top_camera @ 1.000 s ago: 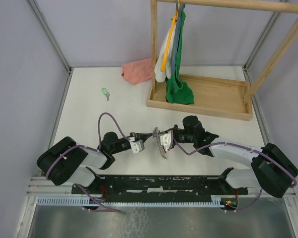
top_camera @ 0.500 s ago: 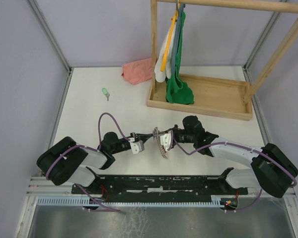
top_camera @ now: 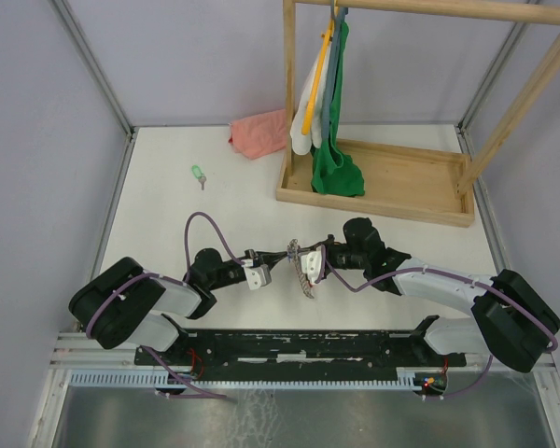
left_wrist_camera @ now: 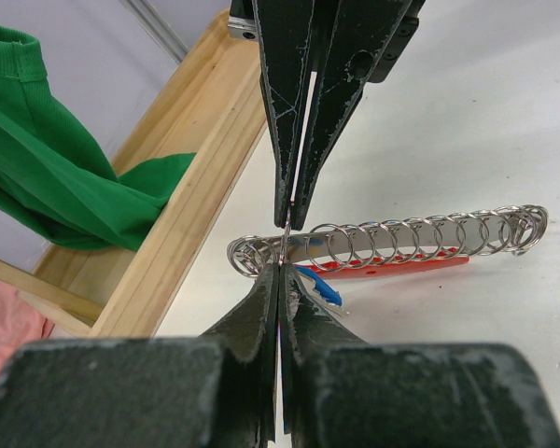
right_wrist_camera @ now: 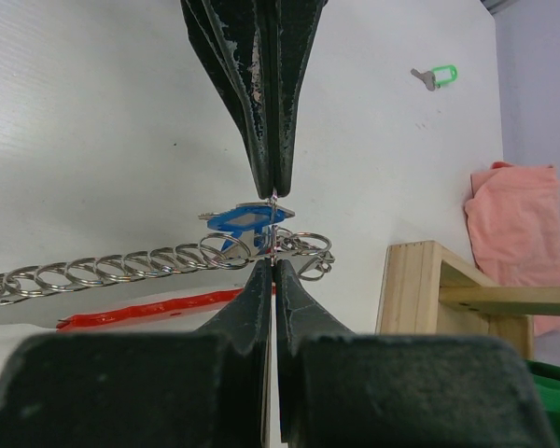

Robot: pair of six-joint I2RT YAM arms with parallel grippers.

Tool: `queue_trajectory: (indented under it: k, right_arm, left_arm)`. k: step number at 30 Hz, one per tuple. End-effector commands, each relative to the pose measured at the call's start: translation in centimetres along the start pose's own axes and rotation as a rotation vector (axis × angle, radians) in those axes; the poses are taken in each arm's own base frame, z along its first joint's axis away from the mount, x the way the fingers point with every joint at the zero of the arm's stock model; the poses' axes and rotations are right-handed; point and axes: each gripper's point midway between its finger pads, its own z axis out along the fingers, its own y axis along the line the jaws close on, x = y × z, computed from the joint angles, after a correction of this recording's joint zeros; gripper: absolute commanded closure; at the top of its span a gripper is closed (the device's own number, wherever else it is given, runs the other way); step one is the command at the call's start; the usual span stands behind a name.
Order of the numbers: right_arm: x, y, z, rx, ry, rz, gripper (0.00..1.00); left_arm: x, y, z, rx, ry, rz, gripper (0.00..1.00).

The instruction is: Put the keys on the keyring

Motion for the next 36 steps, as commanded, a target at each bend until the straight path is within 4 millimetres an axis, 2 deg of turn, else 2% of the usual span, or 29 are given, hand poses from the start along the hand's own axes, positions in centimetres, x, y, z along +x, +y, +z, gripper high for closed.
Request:
queue_trajectory:
  k: [1,15,21,36]
  right_arm:
    - [-1.8,-1.3,0.07,0.033,-0.064,-0.033,0.99]
    - [-2.15,-1.13,0.18,0.024,-0.087,-0.031,0.99]
    - [-1.37,-1.17,-0.15,0.037,-0.043,-0.032,0.99]
    - [-1.36,-1.12,-0.49,0.04,-0.033,-0.036,0.99]
  left_arm:
    - [-1.82,0.82,0.37,-0.013,-0.064,0.042,0.97]
    - [-2.02,0.61,0.54,0.0,-0.076,0.038,0.97]
    - [-1.85,0.78,0.22,-0.016,-0.061,0.045,0.97]
    - [-1.42,0.9,0.05,-0.023,-0.034,0.049,0.97]
